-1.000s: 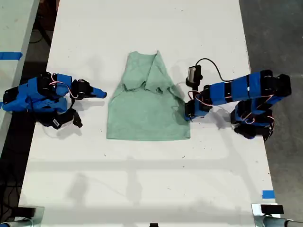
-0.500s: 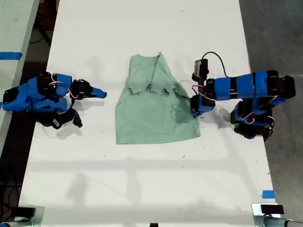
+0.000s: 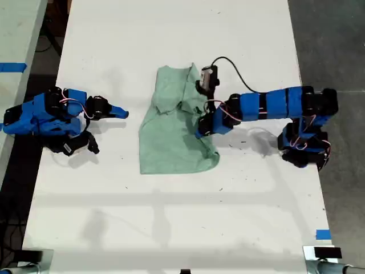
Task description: Fold t shirt
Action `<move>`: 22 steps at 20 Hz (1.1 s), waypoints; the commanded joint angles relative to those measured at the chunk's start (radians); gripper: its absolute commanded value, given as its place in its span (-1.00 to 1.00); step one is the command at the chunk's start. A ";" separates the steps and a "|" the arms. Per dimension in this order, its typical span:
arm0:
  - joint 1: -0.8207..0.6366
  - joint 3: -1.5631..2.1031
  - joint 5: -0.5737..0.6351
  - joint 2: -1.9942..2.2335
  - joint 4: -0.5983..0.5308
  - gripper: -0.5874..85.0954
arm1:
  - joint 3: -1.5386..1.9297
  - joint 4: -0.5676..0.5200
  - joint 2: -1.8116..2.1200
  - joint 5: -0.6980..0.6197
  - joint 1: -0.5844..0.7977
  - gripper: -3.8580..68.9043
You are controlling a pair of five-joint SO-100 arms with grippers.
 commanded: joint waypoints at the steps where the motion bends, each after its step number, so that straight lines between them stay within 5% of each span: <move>1: 0.009 0.009 -0.014 0.006 -0.005 -0.99 | -0.311 -0.009 -0.247 -0.048 -0.043 -0.89; 2: 0.011 0.008 -0.012 0.006 -0.005 -0.99 | -0.411 0.025 -0.341 -0.048 -0.049 -0.73; 3: 0.011 0.008 -0.011 0.006 -0.005 -0.99 | -0.499 0.061 -0.408 -0.055 -0.055 -0.27; 4: 0.011 0.008 -0.011 0.006 -0.005 -0.99 | -0.551 0.091 -0.439 -0.058 -0.060 -0.20; 9: 0.011 0.006 -0.011 0.006 -0.003 -0.99 | -0.538 0.279 -0.261 -0.011 -0.031 -0.29; 11: 0.009 0.006 -0.011 0.006 -0.003 -0.99 | -0.460 0.368 -0.086 -0.002 -0.003 -0.87; 13: 0.009 0.006 -0.011 0.006 -0.003 -0.99 | -0.330 0.426 0.112 0.000 0.014 -0.86; 18: 0.012 0.003 -0.008 0.006 -0.002 -0.99 | 0.449 0.279 0.746 0.080 0.035 -0.86; 22: 0.011 0.003 -0.006 0.006 -0.002 -0.99 | 1.098 -0.037 1.170 0.091 0.026 -0.86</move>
